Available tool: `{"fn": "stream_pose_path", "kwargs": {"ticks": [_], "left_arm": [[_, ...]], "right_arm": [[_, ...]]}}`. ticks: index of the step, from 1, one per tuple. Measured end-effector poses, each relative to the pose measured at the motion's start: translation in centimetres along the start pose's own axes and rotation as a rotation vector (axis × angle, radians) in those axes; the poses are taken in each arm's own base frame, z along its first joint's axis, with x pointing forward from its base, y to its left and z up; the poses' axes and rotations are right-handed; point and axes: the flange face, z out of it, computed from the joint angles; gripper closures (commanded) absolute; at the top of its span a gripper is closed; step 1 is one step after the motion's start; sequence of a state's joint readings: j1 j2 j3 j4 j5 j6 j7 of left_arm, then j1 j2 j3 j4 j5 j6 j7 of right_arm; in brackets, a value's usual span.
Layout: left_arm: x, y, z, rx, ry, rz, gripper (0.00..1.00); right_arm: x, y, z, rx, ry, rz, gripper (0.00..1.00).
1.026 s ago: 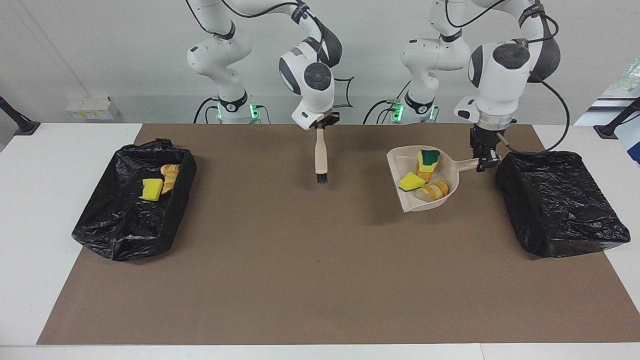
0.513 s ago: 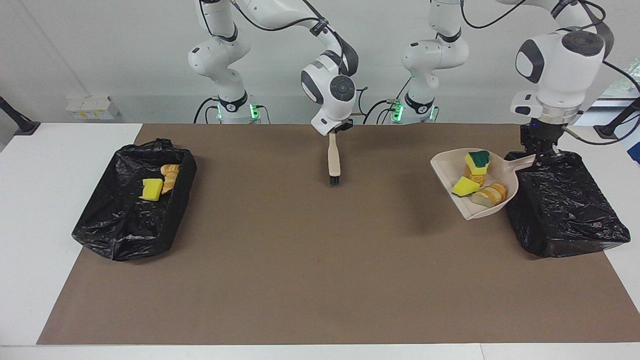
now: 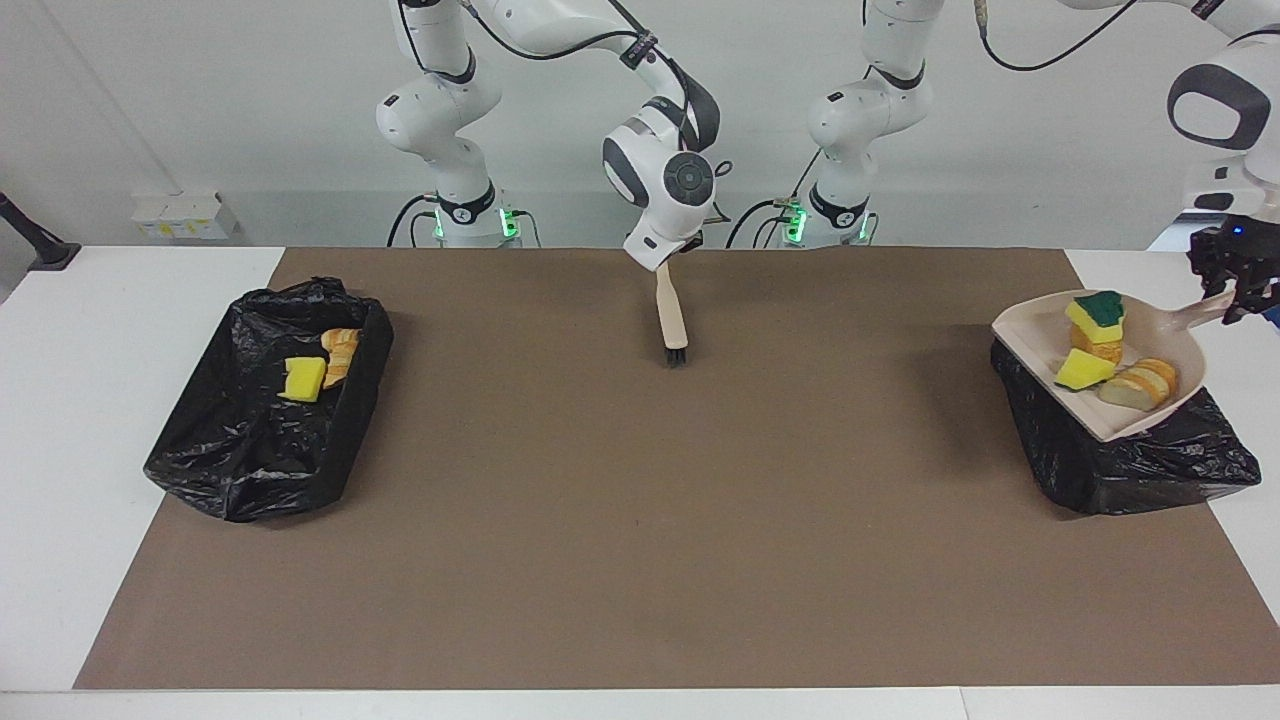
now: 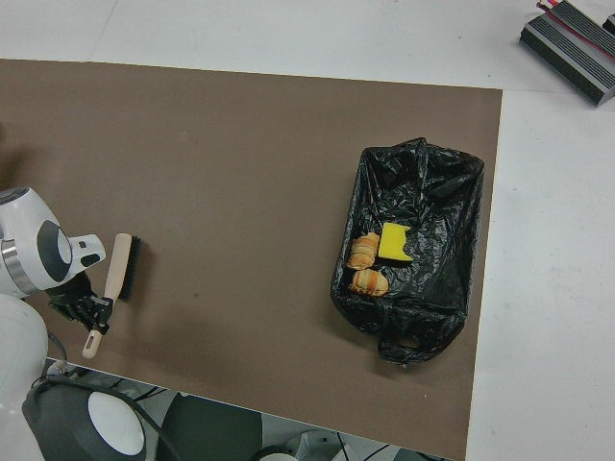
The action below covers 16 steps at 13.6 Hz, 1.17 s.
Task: Sweep and dump trash in bin
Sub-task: 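Carry the filled dustpan to the bin nearest the left arm and tip it, then set the brush down on the table center with the right gripper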
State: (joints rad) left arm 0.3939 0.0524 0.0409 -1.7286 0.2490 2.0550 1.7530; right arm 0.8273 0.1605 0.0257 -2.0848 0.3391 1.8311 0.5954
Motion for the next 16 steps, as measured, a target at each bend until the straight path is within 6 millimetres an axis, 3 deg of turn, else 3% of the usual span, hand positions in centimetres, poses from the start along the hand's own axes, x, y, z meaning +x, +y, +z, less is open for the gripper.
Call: {"fn": "stream_pose_path", "kwargs": {"ticks": [4,5,6,9,11,16], "left_arm": [[-4.2,-2.6,2.0,-0.007,-0.126,0.051,1.00],[-4.6,-3.0,2.0,-0.002,-0.174,0.074,1.00],[-5.0,-3.1,1.9,-0.002,-0.222,0.098,1.00],[-5.9,-3.1,2.1,-0.025,-0.329,0.157,1.00],[-5.9,-3.3,3.0,-0.043,-0.370,0.190,1.00],[-7.5,-3.1,3.6,-0.071,-0.484,0.248,1.00]], "right_arm": [[0.4,0.5,-0.1,0.059,-0.061,0.041,1.00],[0.5,0.6,-0.1,0.066,-0.065,0.047,0.69],[0.5,0.6,-0.1,0.069,-0.067,0.049,0.01],[0.5,0.5,-0.5,0.074,-0.063,0.047,0.00],[0.8,0.5,-1.8,0.088,-0.056,0.048,0.00],[4.3,4.5,-9.4,0.169,0.016,0.066,0.00]]}}
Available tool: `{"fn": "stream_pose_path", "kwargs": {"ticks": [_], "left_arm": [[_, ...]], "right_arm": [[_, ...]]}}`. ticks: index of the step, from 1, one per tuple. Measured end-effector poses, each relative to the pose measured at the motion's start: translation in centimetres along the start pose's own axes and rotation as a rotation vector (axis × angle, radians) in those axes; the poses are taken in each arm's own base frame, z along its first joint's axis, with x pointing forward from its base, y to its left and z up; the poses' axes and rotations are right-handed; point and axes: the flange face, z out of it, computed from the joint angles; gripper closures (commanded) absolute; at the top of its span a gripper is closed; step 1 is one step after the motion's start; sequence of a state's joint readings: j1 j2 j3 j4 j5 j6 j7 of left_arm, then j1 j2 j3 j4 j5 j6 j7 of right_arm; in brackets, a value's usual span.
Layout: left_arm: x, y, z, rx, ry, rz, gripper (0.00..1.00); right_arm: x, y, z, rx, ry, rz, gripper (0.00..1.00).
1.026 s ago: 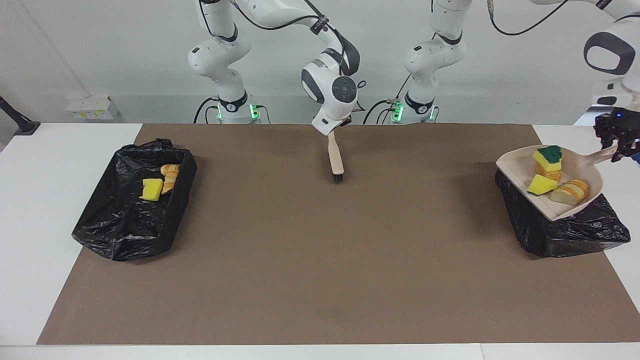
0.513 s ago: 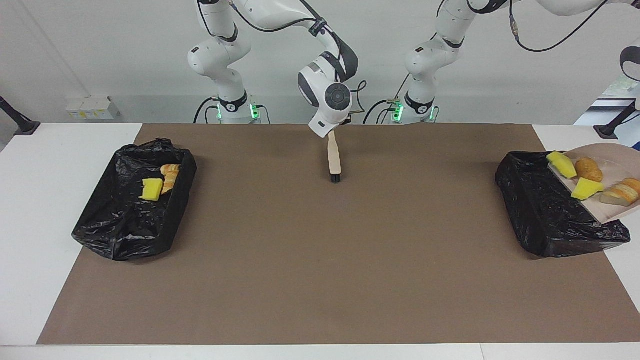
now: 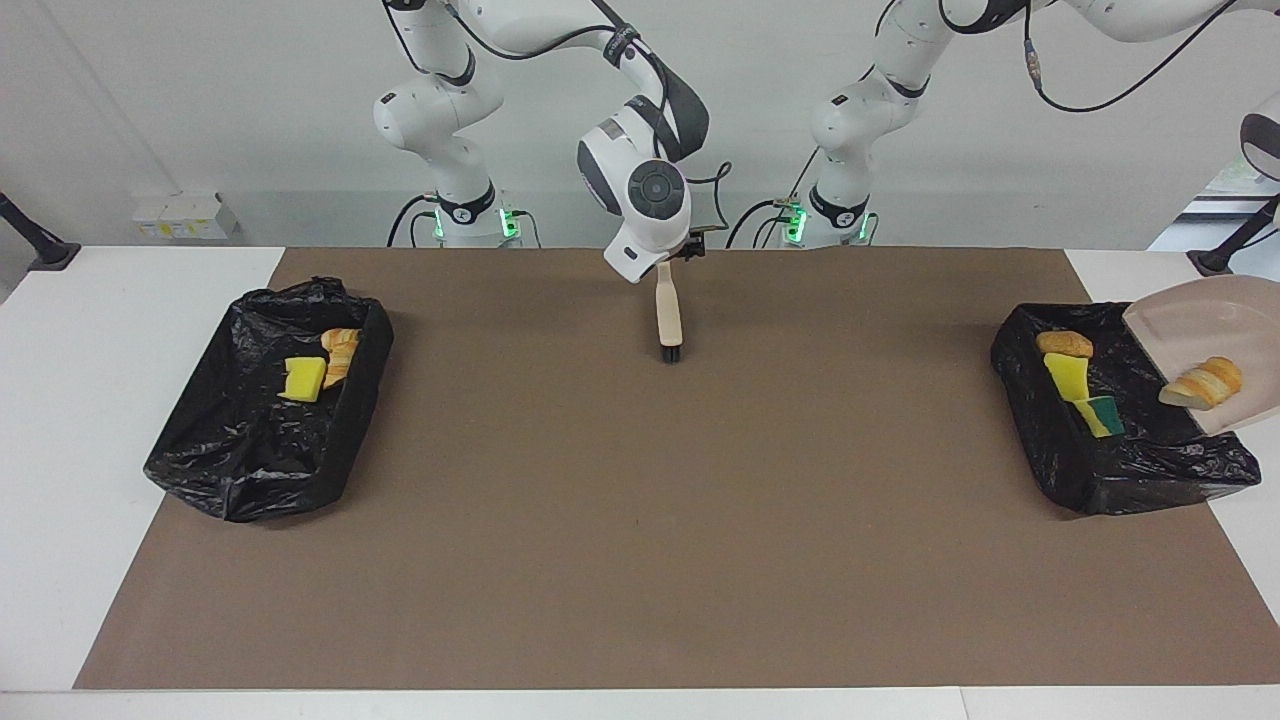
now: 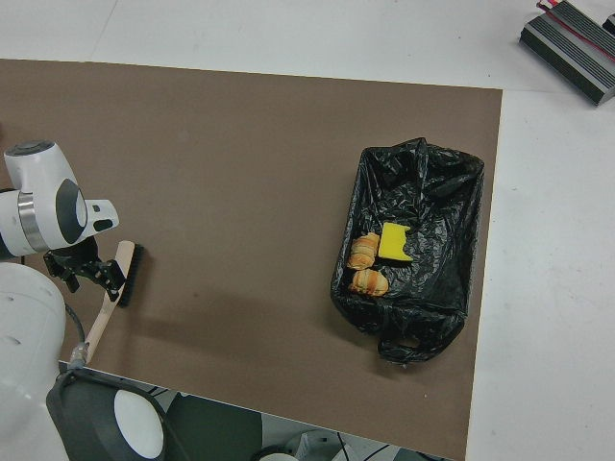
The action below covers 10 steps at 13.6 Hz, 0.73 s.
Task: Sweep and dump trash in bin
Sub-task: 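Set the brush down on the table center with the right gripper, then lift the empty dustpan from the bin while the right gripper withdraws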
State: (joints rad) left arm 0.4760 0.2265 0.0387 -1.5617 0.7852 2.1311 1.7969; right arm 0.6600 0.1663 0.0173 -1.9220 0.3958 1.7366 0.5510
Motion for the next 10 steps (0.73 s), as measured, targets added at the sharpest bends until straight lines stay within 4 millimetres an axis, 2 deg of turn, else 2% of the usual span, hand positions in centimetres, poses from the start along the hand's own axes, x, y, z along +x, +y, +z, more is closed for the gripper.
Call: {"fn": "stream_pose_path", "kwargs": {"ticks": [2,5,8,10], "left_arm": [[-0.2,-0.1,-0.5,0.005,-0.020,0.009,1.00],[-1.1,0.0,-1.4,0.016,-0.036,-0.001,1.00],[-2.3,0.8,-4.0,0.013,-0.046,-0.021,1.00],[-1.8,1.3,-6.5,-0.016,-0.036,-0.016,1.00]], "right_arm": [[1.2,1.4,-3.3,0.012,0.036,-0.020,0.00],[3.1,5.1,-8.2,0.003,0.087,-0.068,0.00],[5.2,9.7,-11.1,-0.032,0.136,-0.125,0.00],[6.2,12.4,-12.4,-0.080,0.158,-0.161,0.00]]}}
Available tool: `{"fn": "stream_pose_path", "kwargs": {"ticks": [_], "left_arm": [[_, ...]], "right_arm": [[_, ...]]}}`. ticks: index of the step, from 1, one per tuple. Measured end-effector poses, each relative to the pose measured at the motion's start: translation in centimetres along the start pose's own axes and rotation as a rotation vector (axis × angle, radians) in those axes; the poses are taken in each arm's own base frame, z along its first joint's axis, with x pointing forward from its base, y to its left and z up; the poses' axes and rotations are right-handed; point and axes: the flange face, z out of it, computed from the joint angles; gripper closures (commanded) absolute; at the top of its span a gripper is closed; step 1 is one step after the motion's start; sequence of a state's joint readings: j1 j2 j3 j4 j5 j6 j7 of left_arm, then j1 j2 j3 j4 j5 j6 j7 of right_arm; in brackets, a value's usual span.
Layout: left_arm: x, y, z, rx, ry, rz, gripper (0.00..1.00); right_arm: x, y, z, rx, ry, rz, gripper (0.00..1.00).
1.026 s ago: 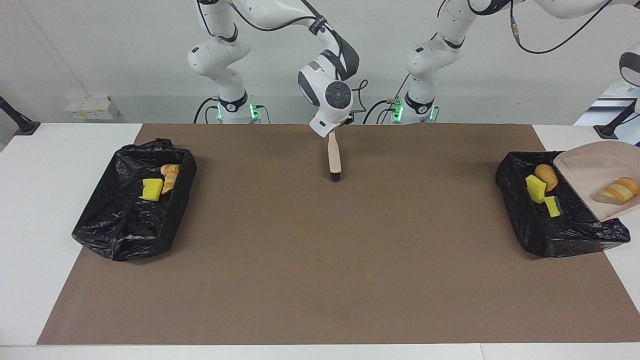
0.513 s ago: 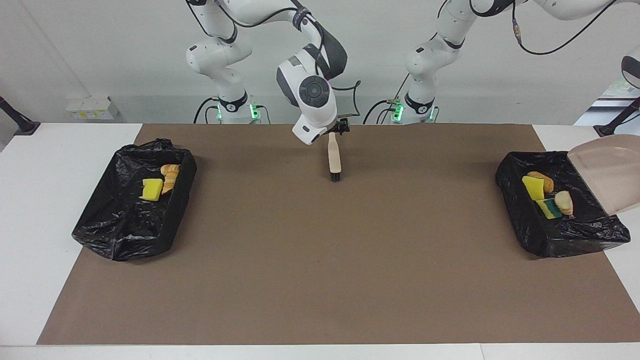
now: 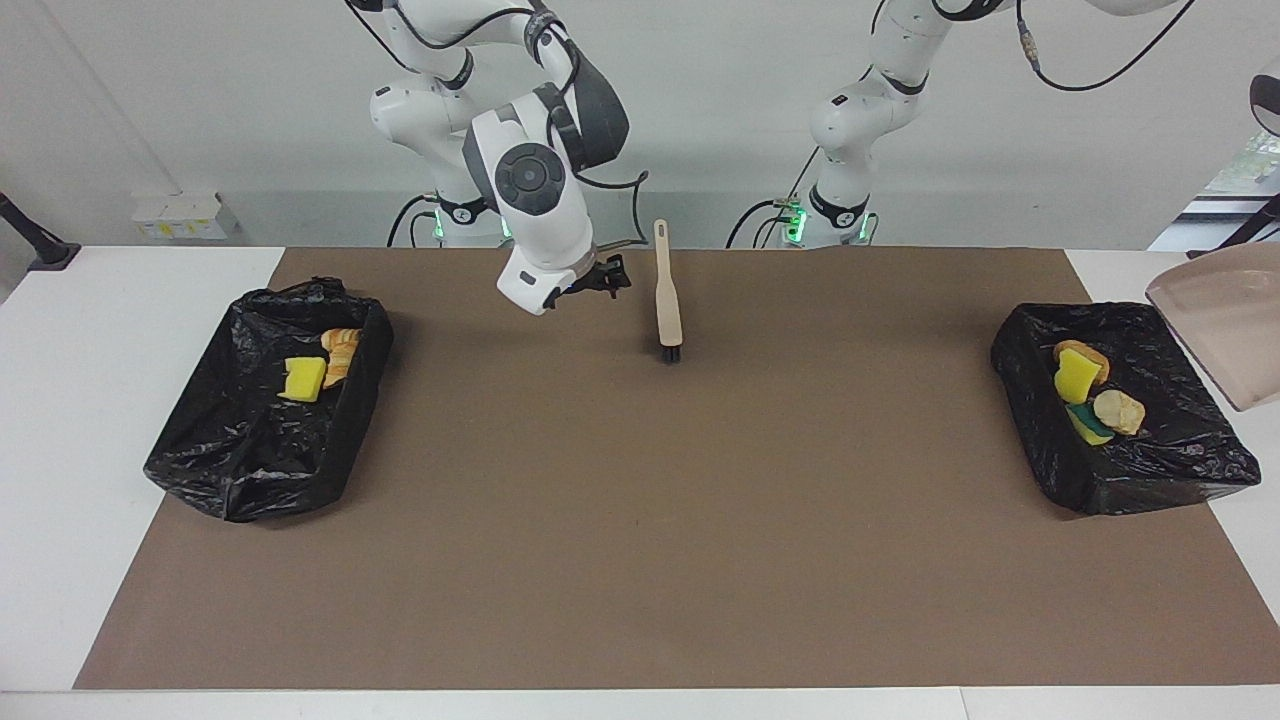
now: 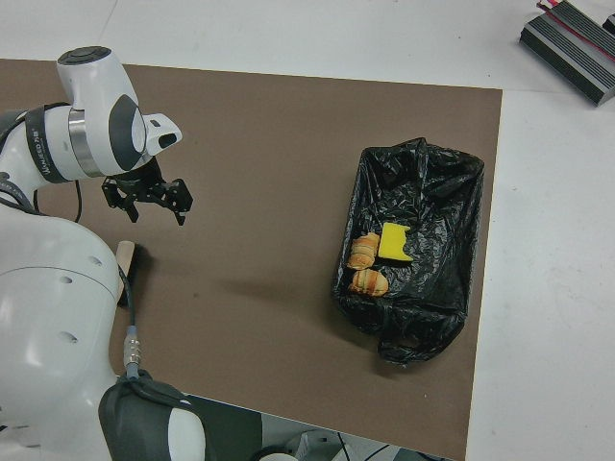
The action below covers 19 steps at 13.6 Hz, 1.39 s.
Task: Sweep and dump trash in bin
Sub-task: 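Lift the empty dustpan from the bin while the right gripper withdraws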
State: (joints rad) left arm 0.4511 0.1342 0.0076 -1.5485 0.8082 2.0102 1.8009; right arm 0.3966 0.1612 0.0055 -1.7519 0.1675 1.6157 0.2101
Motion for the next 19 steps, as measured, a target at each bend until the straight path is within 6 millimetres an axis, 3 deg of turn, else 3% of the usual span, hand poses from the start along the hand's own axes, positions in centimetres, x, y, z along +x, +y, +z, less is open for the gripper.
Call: {"fn": "stream_pose_path", "kwargs": {"ticks": [2,5,8,14,16,19], "left_arm": [[1.9,0.3,-1.5,-0.026,0.064,-0.002,1.00],[6.2,0.9,-2.3,-0.064,0.212,-0.053,1.00],[12.0,0.1,-5.1,-0.051,0.316,-0.060,1.00],[29.0,0.3,-11.9,-0.146,0.439,-0.287,1.00],[35.0,0.9,-14.9,-0.183,0.457,-0.371,1.00],[44.3,2.2,-19.7,-0.267,0.488,-0.546,1.00]], "right_arm": [[0.5,2.7,-1.1,-0.031,0.017,-0.034,0.00],[0.9,7.4,-2.8,-0.059,0.037,-0.092,0.00],[0.5,11.7,-4.8,-0.045,0.071,-0.073,0.00],[-2.0,21.0,-8.5,-0.040,0.139,-0.007,0.00],[-2.8,24.6,-9.9,-0.030,0.169,0.050,0.00],[-4.2,28.2,-12.7,-0.038,0.226,0.112,0.00]]}}
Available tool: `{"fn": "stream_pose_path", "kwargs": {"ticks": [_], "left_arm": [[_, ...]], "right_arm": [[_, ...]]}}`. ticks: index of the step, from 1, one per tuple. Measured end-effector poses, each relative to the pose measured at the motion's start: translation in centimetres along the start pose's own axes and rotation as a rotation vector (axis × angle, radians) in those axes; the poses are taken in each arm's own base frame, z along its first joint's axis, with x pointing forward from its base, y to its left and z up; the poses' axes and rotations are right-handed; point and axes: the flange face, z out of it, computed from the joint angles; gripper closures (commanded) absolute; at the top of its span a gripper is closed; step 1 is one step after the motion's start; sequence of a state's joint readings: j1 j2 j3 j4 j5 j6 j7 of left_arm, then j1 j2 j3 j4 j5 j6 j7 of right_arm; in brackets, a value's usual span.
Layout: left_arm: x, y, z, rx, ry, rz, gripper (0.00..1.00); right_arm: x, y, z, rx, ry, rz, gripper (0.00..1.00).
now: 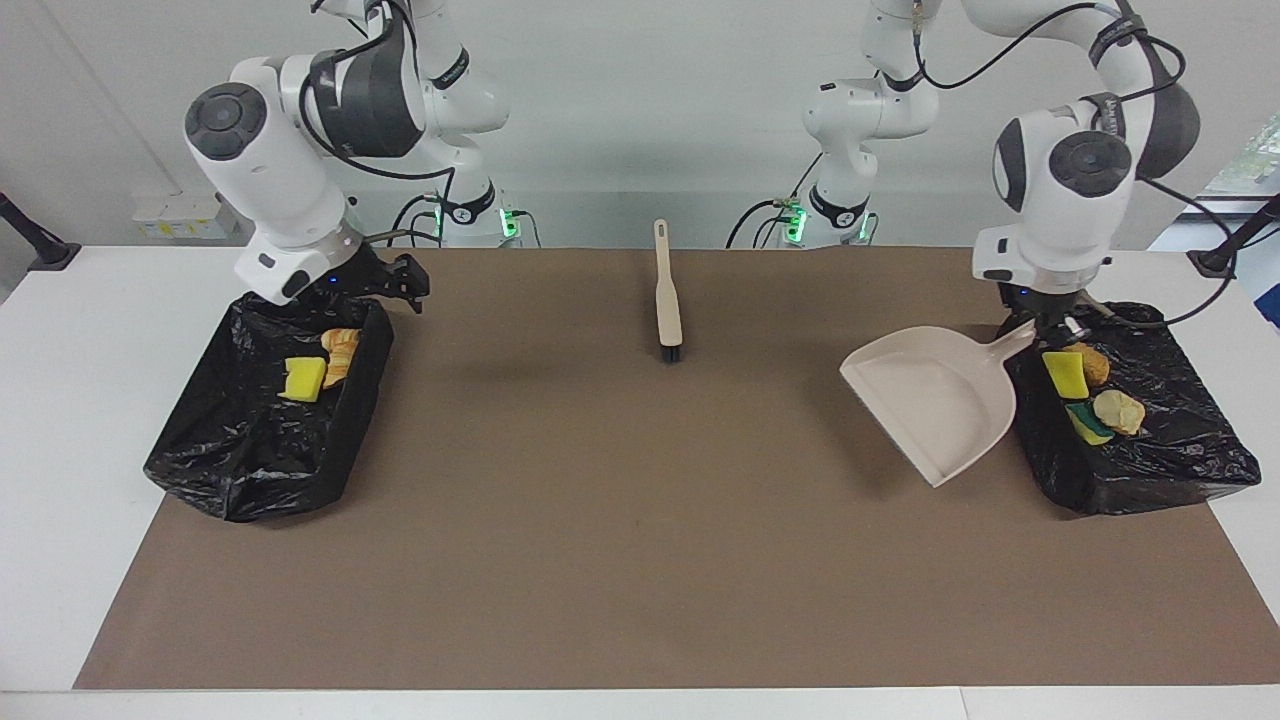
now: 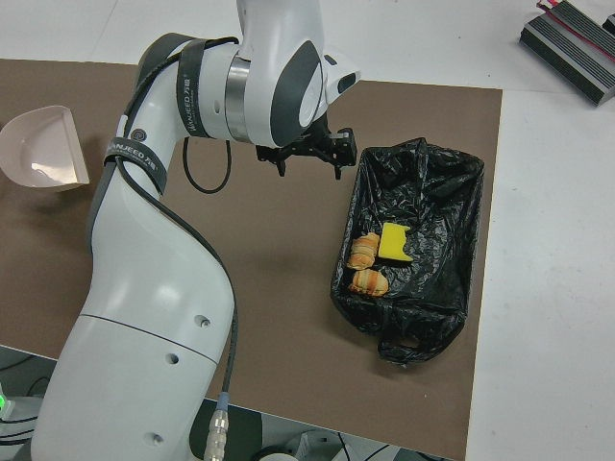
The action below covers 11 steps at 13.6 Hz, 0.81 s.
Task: Sweep and dump trash in bin
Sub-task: 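Lift the empty dustpan from the bin while the right gripper withdraws, then lower the dustpan onto the table beyond the brush with the left gripper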
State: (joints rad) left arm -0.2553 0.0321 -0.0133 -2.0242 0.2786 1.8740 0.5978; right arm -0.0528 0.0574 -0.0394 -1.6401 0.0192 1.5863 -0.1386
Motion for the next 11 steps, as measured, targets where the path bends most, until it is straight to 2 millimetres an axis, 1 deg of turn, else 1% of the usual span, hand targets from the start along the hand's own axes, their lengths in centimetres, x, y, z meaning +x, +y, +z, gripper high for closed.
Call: {"fn": "stream_pose_path", "kwargs": {"ticks": [1,2,3,4,7,9,10,11], "left_arm": [[2.2,1.8,0.3,-0.036,0.029,-0.076,1.00],[3.9,3.3,0.5,-0.055,0.047,-0.142,1.00],[5.6,4.8,0.6,-0.063,0.060,-0.206,1.00],[7.4,6.8,0.3,-0.071,0.072,-0.275,1.00],[12.2,12.1,-1.7,-0.117,0.110,-0.415,1.00],[15.1,15.0,-3.1,-0.149,0.131,-0.490,1.00],[16.3,15.9,-3.7,-0.183,0.139,-0.539,1.00],[17.3,16.5,-4.2,-0.219,0.148,-0.571,1.00]], "right_arm": [[-0.4,0.7,-1.0,-0.005,0.003,0.012,0.00],[-0.8,1.1,-2.0,-0.004,0.003,0.020,0.00],[-1.3,1.2,-3.3,-0.004,0.007,0.024,0.00],[-1.9,1.3,-4.8,-0.006,0.021,0.033,0.00],[-4.1,1.0,-8.6,-0.009,0.083,0.097,0.00],[-5.3,0.3,-9.8,-0.008,0.103,0.131,0.00],[-5.3,-0.1,-9.8,-0.008,0.104,0.135,0.00],[-5.2,-0.3,-9.6,-0.008,0.099,0.136,0.00]]}}
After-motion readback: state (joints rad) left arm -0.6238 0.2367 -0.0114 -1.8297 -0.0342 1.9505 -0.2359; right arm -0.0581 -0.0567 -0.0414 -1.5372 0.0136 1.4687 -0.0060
